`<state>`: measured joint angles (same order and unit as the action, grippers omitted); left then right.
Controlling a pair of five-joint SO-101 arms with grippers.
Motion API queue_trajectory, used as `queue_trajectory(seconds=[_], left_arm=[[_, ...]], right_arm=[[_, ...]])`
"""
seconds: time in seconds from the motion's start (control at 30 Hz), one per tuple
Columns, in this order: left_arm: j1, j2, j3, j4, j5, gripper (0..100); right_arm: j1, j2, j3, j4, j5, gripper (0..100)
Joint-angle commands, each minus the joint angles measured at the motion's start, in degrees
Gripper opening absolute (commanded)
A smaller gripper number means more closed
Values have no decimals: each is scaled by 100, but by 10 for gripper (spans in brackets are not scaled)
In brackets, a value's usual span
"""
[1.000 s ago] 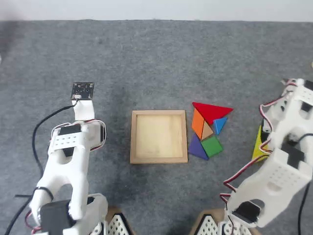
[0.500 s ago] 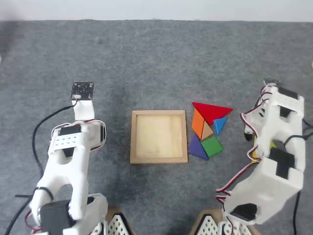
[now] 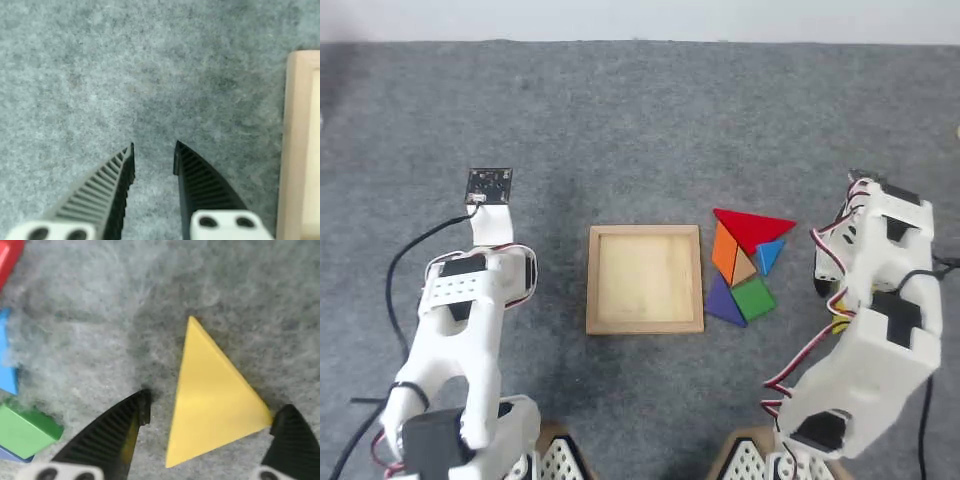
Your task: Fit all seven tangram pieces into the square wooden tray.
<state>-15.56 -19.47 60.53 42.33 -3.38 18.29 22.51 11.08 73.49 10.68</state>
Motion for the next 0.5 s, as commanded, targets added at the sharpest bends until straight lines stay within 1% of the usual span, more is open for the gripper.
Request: queue_trajectory(seconds=[0.0, 0.17, 0.4, 0.47], left_arm=[[35, -44, -40, -114, -44, 123], [35, -44, -40, -114, -44, 123], [26, -44, -40, -114, -44, 123], [26, -44, -40, -114, -44, 123]], right_arm=[[-31, 66, 0, -66, 70, 323], [-31, 101, 0, -66, 70, 280], [-31, 57, 0, -66, 26, 164], [-31, 57, -9, -66, 26, 162]])
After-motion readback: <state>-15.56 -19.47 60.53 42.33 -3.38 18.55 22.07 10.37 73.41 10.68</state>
